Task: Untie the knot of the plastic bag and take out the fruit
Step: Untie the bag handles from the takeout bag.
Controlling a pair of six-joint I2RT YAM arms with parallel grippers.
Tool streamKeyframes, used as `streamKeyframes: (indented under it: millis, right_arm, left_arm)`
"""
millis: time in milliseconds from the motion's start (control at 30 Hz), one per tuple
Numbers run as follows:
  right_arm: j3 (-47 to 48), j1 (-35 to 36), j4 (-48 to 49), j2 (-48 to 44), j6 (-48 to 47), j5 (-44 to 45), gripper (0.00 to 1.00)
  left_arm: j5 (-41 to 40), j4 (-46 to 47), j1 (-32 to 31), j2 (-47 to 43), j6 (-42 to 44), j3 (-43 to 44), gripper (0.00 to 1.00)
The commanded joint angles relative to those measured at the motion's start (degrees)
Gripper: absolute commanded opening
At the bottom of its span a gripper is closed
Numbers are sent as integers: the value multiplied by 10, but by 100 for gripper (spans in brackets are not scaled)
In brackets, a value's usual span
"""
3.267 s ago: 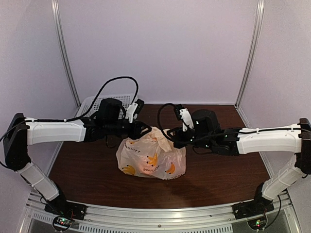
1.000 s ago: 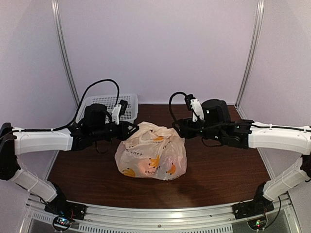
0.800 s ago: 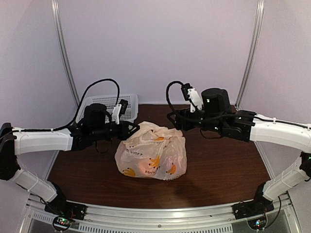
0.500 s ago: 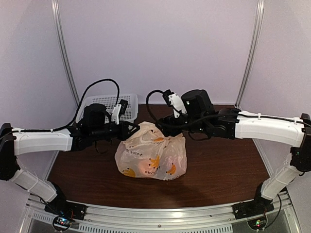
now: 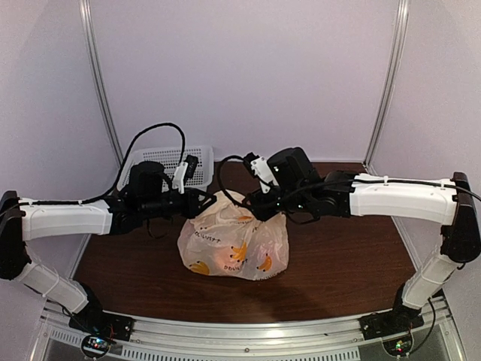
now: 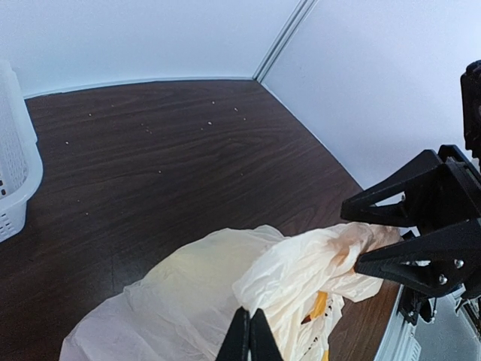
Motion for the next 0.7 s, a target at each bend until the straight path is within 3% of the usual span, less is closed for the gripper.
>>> streamKeyframes:
  millis: [0,400,667]
  right_arm:
    - [16,2,-6,11,0,10,37]
    - [8,2,6,5,3,13,0]
    - [-14,2,23,-15,10,24,0]
  left_arm:
    - [6,27,4,-6,3,-4,0]
    - [-3,21,4,-8,1,-4,0]
    - [-35,16,4,-20,-11,-12,0]
